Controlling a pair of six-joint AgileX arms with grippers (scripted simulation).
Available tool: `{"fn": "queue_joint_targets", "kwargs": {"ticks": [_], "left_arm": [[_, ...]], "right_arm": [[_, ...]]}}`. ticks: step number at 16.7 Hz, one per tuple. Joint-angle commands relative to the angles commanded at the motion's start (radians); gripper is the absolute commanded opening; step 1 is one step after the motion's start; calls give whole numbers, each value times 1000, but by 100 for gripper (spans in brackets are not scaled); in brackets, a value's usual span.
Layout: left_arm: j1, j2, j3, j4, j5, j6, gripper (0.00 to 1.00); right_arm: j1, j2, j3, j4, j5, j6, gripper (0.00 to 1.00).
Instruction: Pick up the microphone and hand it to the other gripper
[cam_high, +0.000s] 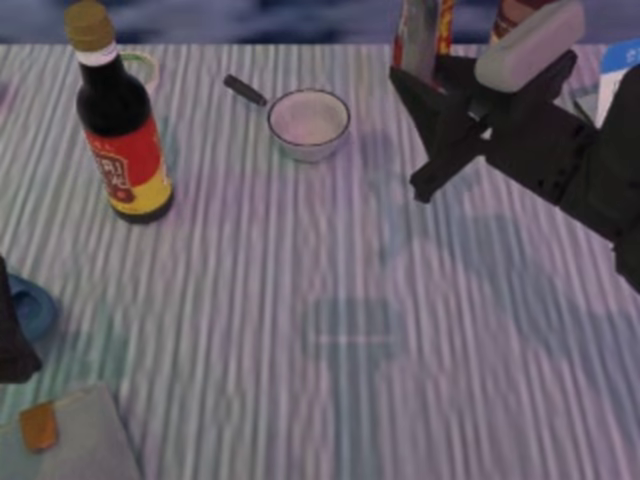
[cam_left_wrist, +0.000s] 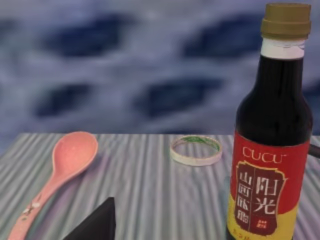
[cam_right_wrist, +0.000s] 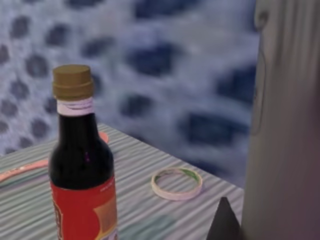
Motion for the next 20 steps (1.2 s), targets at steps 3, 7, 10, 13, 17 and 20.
{"fn": "queue_joint_targets", "kwargs": {"ticks": [3, 7, 10, 13, 17, 20], "left_arm": [[0, 0, 0, 0, 0, 0, 100], [0, 0, 0, 0, 0, 0, 100], [0, 0, 0, 0, 0, 0, 100], [0, 0, 0, 0, 0, 0, 100], [-6, 13, 10, 7, 9, 0, 100], [-44, 109, 80, 54, 69, 2, 100]], "right_arm": [[104, 19, 17, 8, 97, 1, 0], [140, 22, 26, 13, 131, 1, 0], [137, 19, 23, 13, 128, 2, 0], [140, 22, 26, 13, 131, 1, 0], [140, 22, 26, 13, 131, 1, 0], [140, 22, 26, 13, 131, 1, 0]]}}
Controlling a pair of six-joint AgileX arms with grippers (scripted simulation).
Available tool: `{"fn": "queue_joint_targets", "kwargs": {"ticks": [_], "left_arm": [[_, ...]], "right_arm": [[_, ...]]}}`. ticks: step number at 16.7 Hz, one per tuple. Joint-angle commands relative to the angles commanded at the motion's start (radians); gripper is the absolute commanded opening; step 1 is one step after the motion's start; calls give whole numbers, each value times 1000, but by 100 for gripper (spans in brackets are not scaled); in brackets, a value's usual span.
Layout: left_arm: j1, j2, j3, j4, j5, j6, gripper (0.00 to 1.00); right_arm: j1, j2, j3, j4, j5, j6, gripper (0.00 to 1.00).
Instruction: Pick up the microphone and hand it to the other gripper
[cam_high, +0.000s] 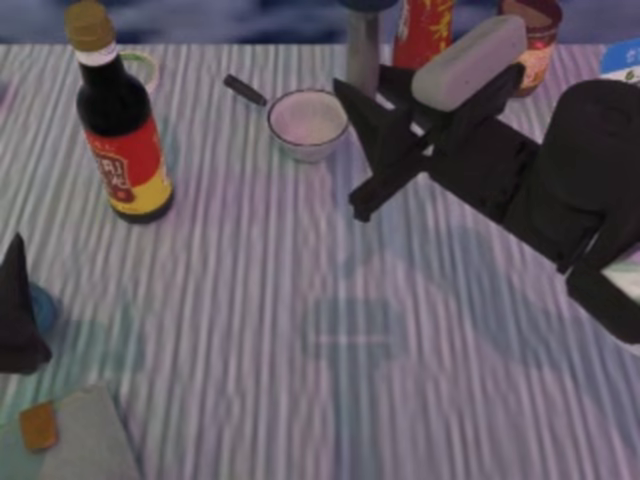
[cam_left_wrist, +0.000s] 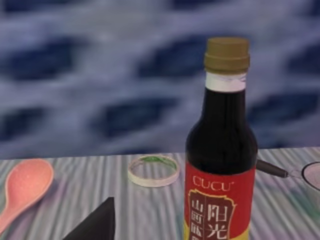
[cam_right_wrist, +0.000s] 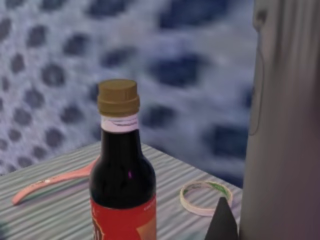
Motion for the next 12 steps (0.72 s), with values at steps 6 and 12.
{"fn": "queue_joint_targets", "kwargs": {"ticks": [6, 12], "left_arm": [[-132, 437, 240, 159, 211, 6, 100], [-266, 877, 478, 317, 424, 9, 100]], "right_arm": [[0, 0, 0, 0, 0, 0, 0], [0, 0, 0, 0, 0, 0, 0]]}}
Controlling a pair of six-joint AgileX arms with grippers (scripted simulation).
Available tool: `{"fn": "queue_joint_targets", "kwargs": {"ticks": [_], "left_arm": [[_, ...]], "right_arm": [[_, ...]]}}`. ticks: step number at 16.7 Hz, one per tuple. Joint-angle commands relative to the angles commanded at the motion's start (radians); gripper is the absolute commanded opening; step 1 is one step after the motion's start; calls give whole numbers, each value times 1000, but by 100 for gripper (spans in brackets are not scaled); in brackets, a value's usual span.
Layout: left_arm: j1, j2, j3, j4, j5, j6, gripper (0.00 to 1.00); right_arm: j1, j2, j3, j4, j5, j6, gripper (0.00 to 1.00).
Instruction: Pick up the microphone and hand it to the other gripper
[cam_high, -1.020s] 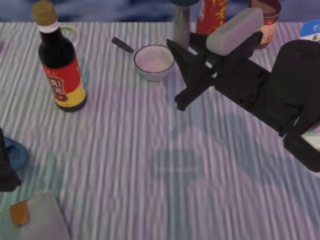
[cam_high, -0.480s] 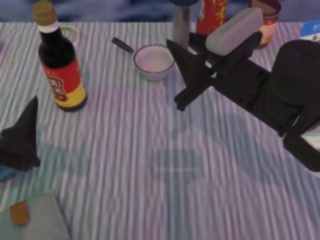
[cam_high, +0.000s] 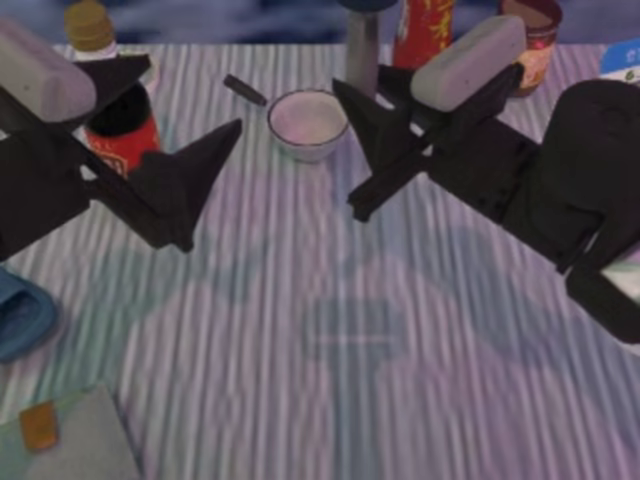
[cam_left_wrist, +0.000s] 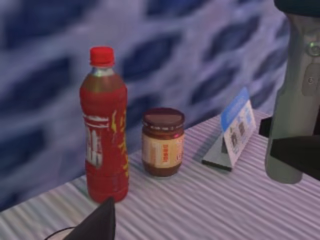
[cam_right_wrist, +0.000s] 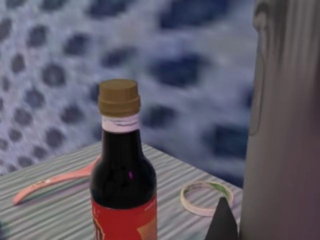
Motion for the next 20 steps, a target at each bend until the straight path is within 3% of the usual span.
{"fn": "queue_joint_targets", "kwargs": {"ticks": [5, 11, 14, 20], "left_arm": [[-64, 195, 125, 86, 102, 7, 100], [-67, 208, 135, 93, 107, 8, 100], [-105, 280, 195, 114, 75, 6, 100], [-226, 543, 386, 178, -41, 4, 100]], "right_arm": [[0, 0, 0, 0, 0, 0, 0], [0, 0, 0, 0, 0, 0, 0], [0, 0, 0, 0, 0, 0, 0], [0, 0, 0, 0, 0, 0, 0]]}}
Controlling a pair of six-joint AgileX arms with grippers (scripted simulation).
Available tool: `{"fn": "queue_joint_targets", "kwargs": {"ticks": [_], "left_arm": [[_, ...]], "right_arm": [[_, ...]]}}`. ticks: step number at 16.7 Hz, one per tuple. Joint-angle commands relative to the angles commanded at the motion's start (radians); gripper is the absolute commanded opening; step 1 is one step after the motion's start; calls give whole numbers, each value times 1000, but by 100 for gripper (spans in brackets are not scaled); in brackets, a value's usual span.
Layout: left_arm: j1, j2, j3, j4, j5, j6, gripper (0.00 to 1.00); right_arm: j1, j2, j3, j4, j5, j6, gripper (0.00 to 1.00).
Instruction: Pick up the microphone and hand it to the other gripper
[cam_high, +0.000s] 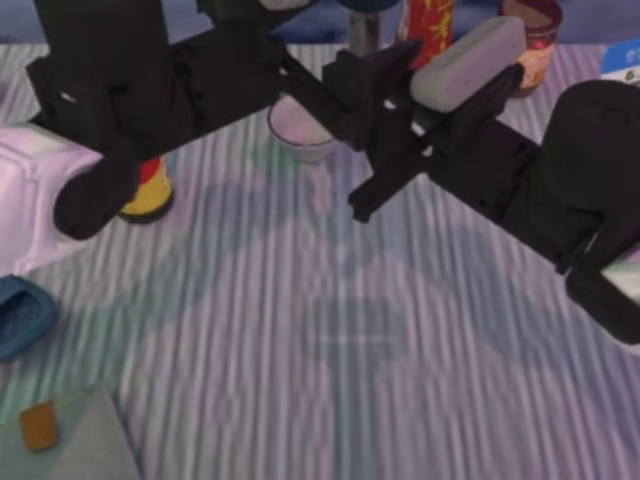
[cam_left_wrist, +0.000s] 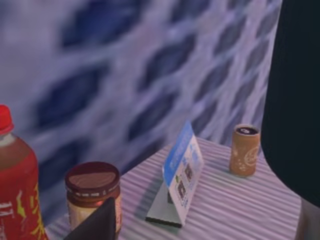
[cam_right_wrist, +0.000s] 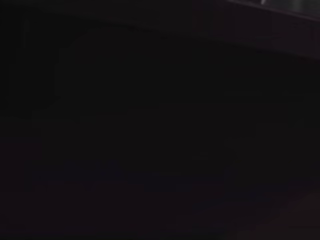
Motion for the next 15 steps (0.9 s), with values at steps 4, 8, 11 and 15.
{"fn": "queue_joint_targets", "kwargs": {"ticks": [4, 8, 11, 15], "left_arm": [[-19, 31, 28, 8, -19, -1, 100], [-19, 31, 28, 8, -19, -1, 85], [-19, 31, 28, 8, -19, -1, 62], [-19, 31, 28, 8, -19, -1, 32]], "right_arm": [[0, 0, 0, 0, 0, 0, 0], [0, 0, 0, 0, 0, 0, 0], [0, 0, 0, 0, 0, 0, 0], [0, 0, 0, 0, 0, 0, 0]]}}
